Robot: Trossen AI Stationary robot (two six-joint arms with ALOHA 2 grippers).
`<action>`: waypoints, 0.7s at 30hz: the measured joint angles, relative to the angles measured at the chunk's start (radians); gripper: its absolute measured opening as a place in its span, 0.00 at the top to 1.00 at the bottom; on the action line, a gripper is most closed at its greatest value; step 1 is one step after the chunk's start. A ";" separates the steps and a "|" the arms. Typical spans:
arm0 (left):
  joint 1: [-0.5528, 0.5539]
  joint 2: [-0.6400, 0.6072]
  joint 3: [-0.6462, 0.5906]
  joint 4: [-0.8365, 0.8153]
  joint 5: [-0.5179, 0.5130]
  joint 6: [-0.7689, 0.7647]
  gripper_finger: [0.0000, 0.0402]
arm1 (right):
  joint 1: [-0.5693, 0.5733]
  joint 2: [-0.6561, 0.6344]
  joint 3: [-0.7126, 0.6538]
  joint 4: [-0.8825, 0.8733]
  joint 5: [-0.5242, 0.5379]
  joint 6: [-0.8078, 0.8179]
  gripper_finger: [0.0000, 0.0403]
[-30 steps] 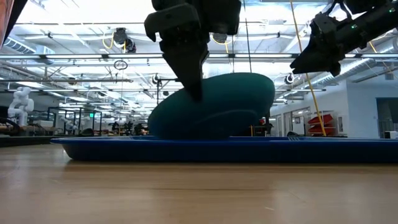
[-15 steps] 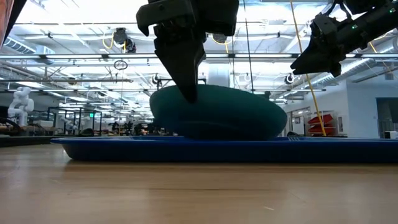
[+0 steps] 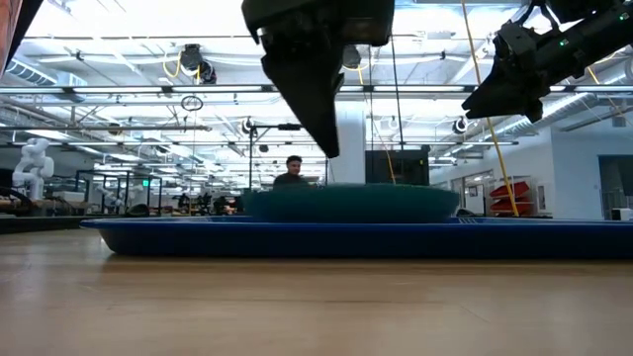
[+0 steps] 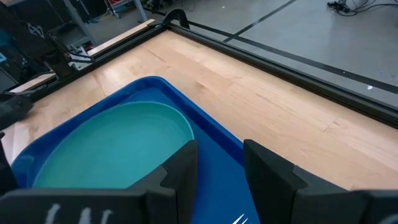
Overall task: Pick and place plate/cup/fork/spoon on tray
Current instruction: Put the brown cup on the blue tray to the top left of the green plate
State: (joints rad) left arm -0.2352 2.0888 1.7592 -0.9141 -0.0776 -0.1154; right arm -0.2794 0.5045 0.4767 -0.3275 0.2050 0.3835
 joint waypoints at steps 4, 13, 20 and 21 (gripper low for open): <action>0.003 0.000 0.000 -0.014 -0.007 0.005 0.85 | 0.000 0.000 0.000 -0.001 0.000 -0.001 0.70; 0.055 -0.035 0.001 -0.208 -0.140 -0.031 0.84 | 0.000 0.000 0.000 0.000 0.000 -0.009 0.70; 0.065 -0.155 0.102 -0.254 -0.071 -0.079 0.84 | 0.000 0.000 0.000 -0.007 0.000 -0.015 0.70; 0.064 -0.172 0.128 -0.269 -0.042 -0.095 0.84 | 0.000 0.000 0.000 -0.005 0.000 -0.023 0.70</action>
State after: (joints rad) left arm -0.1707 1.9167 1.8874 -1.1828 -0.1199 -0.2108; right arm -0.2794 0.5041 0.4767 -0.3324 0.2050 0.3602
